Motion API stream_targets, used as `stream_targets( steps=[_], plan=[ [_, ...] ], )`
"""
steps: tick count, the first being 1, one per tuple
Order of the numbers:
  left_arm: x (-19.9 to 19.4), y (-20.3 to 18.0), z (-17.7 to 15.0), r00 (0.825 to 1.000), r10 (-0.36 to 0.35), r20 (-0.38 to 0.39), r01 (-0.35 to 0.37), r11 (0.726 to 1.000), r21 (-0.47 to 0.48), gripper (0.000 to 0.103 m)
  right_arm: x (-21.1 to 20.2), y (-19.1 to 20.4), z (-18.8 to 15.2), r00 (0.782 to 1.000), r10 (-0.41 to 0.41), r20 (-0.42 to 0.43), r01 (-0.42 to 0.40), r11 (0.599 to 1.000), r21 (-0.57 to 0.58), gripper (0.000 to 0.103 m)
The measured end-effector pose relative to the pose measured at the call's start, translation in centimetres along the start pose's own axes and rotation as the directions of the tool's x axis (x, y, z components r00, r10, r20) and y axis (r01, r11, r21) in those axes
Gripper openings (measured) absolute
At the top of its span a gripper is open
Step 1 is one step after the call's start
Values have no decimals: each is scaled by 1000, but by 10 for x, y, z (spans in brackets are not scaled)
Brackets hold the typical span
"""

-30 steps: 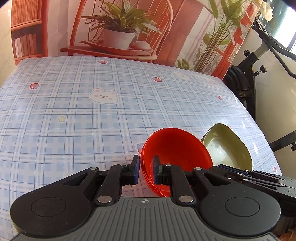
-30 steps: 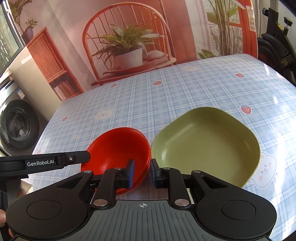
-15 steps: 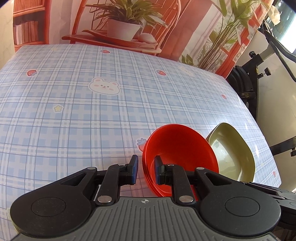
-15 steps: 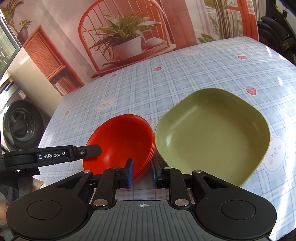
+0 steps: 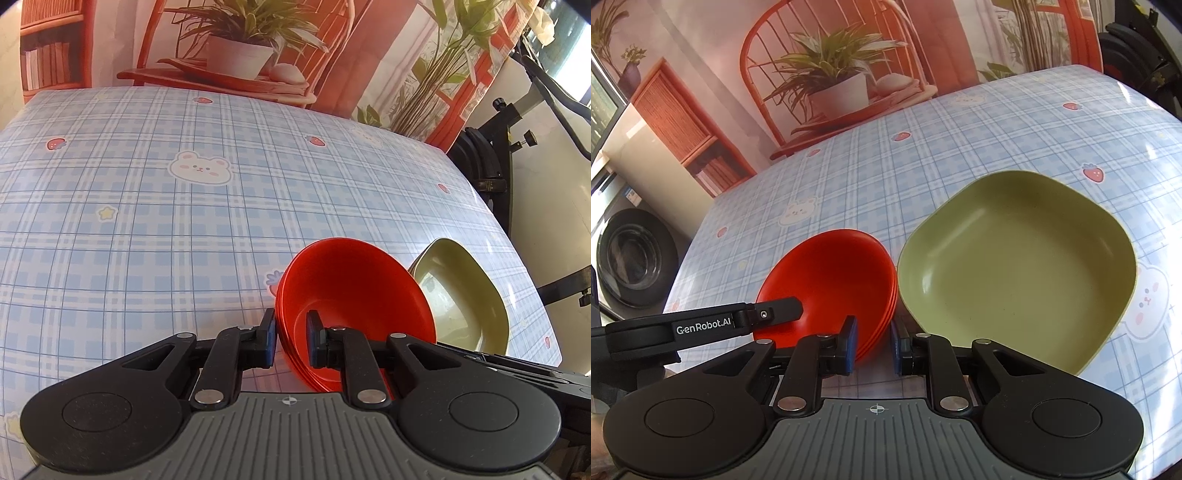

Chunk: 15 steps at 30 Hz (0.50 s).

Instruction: Organize plates and bowls

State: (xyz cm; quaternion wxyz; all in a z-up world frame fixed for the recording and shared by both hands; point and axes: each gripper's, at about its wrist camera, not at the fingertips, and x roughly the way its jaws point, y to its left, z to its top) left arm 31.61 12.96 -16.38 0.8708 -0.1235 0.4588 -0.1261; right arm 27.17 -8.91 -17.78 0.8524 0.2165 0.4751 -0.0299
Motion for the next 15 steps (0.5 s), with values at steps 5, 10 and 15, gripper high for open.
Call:
stream_targets(
  steps=[5, 10, 15],
  plan=[
    [-11, -4, 6, 1000, 8, 20, -8, 1000, 18, 17, -4, 3, 3, 1000, 3, 19, -3, 1000, 2, 16],
    [-26, -10, 13, 998, 9, 66, -10, 1000, 26, 17, -12, 6, 7, 998, 16, 54, -16, 1000, -9, 16],
    [-34, -20, 18, 996, -2, 86, -2, 999, 42, 17, -22, 4, 13, 996, 22, 87, -23, 1000, 7, 15]
  ],
)
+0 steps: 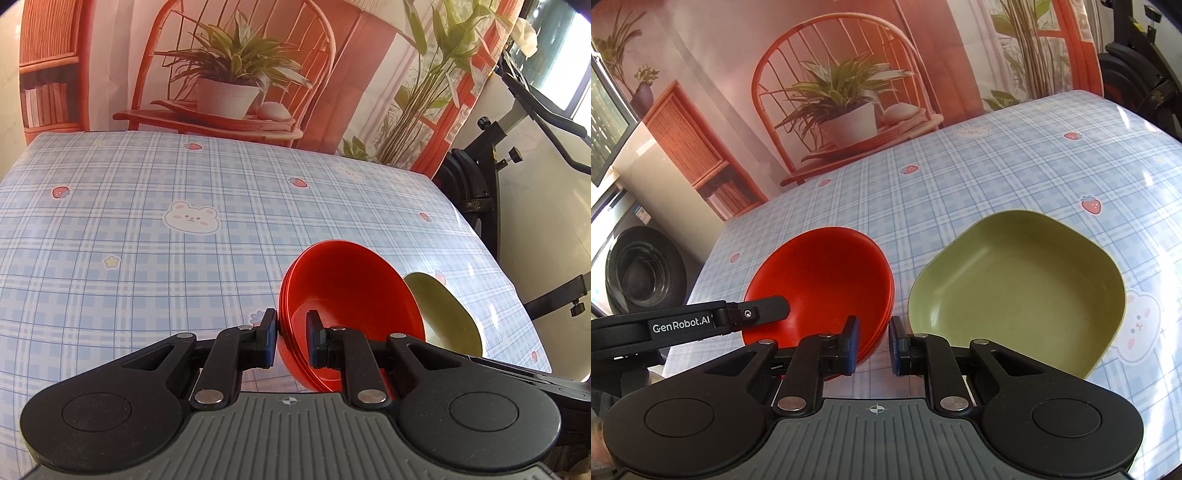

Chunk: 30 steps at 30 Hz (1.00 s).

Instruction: Organize plates and bowls

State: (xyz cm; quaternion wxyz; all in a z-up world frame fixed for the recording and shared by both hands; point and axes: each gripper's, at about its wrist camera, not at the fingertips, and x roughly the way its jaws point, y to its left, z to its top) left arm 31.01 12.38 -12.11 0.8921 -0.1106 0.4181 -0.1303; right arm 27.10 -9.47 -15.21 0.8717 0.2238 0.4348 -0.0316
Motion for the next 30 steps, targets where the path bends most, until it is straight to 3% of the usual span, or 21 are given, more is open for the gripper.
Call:
stream_targets(
  steps=[6, 20, 30],
  plan=[
    [-2, -15, 5, 999, -26, 18, 26, 999, 21, 17, -13, -12, 10, 998, -2, 56, 0, 999, 44, 13],
    [22, -64, 15, 995, -99, -30, 102, 990, 102, 17, -44, -55, 30, 983, -73, 166, 55, 992, 114, 10],
    [55, -87, 10, 987, -120, -110, 135, 980, 144, 18, -45, -88, 24, 977, -132, 165, 101, 978, 183, 9]
  ],
)
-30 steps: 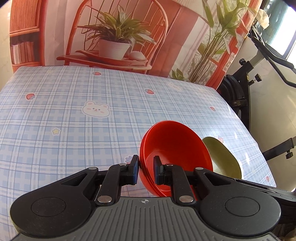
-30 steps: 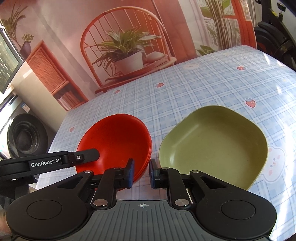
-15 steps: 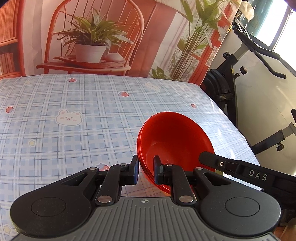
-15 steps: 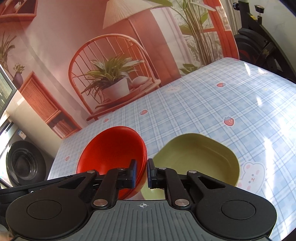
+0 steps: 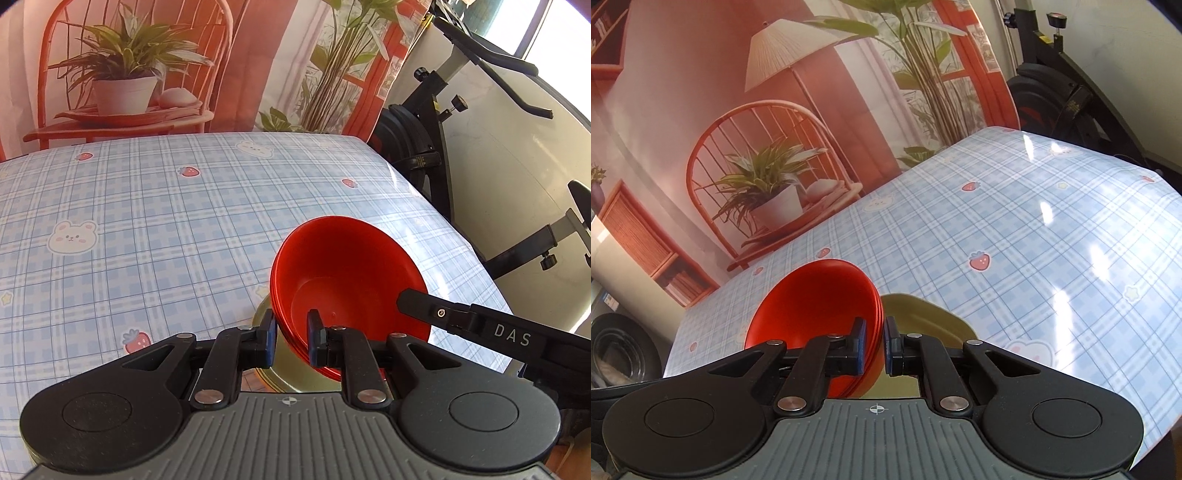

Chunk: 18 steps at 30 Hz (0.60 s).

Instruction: Organize plates and bowls

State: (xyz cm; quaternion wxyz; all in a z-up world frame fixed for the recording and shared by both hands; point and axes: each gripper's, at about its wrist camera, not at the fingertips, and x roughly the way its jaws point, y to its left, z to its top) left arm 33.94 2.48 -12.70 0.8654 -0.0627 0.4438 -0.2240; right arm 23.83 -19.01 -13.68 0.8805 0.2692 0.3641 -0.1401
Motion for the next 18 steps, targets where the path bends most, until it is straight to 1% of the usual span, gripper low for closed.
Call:
stream_targets(
  steps=[3, 8, 14, 18],
  plan=[
    [11, -2, 1, 999, -2, -35, 2, 1000, 8, 18, 5, -8, -2, 1000, -14, -13, 14, 1000, 12, 9],
    [20, -8, 0, 999, 5, -51, -3, 999, 34, 18, 8, -21, -7, 999, -26, -27, 27, 999, 39, 9],
    [32, -8, -5, 996, 6, -94, -2, 999, 44, 18, 12, -31, -11, 999, -30, -39, 33, 997, 68, 9],
    [33, -9, -7, 995, 8, -100, -3, 999, 48, 19, 12, -34, -14, 998, -32, -48, 36, 996, 79, 9]
  ],
)
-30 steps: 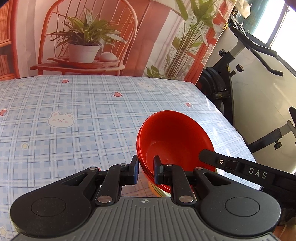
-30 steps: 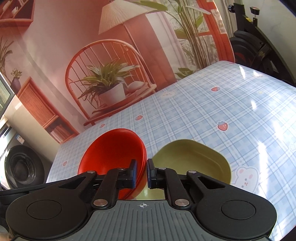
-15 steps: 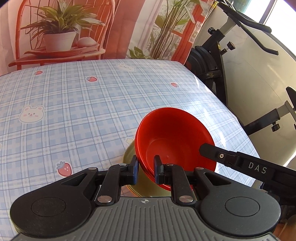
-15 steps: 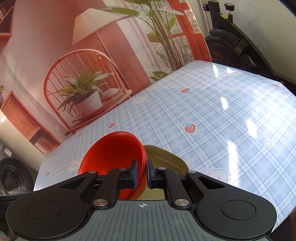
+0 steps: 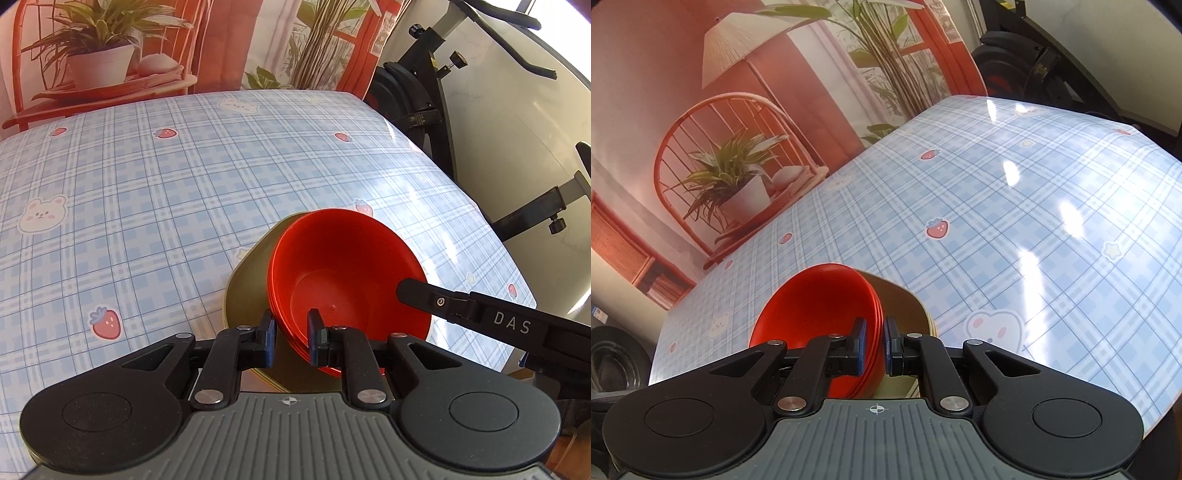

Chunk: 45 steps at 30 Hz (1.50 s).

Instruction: Organize plates and bowls

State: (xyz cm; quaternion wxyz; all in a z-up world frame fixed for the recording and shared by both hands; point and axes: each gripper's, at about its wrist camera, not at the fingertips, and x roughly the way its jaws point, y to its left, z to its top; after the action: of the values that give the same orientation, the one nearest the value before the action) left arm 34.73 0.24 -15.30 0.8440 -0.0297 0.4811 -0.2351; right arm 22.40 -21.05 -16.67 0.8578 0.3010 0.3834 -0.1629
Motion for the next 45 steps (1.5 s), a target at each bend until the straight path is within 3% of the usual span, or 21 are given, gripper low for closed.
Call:
stream_targets(
  steps=[15, 17, 21, 26, 29, 32, 36, 40, 45],
  plan=[
    [-10, -4, -7, 1000, 13, -6, -13, 1000, 10, 20, 0, -2, -1, 1000, 14, -5, -14, 1000, 8, 10],
    [-12, -5, -8, 1000, 30, -8, -30, 1000, 10, 24, -2, -1, -1, 1000, 8, 1, -8, 1000, -3, 12],
    [-22, -7, -8, 1000, 27, 10, -27, 1000, -3, 45, -10, 1, 0, 1000, -3, 25, 4, 999, -39, 18],
    [-37, -18, -4, 993, 103, 60, -106, 994, 32, 53, -21, 1, 3, 998, -3, 57, 7, 998, -58, 23],
    [-51, -20, -3, 986, 125, 106, -129, 991, 30, 54, -30, -2, 4, 996, -15, 84, 21, 998, -67, 30],
    [-64, -20, -5, 976, 157, 152, -162, 987, 21, 66, -38, -6, 4, 994, -22, 104, 30, 997, -78, 35],
    [-81, -25, -9, 956, 215, 201, -223, 975, 17, 82, -53, -10, 5, 992, 9, 126, 6, 994, -113, 60],
    [-100, -25, -15, 941, 229, 248, -231, 973, -22, 100, -72, -3, 6, 985, -11, 170, 47, 976, -211, 77],
    [-123, -28, -23, 925, 262, 274, -264, 964, -32, 103, -99, 11, 5, 978, -16, 209, 88, 937, -339, 96]
  ],
)
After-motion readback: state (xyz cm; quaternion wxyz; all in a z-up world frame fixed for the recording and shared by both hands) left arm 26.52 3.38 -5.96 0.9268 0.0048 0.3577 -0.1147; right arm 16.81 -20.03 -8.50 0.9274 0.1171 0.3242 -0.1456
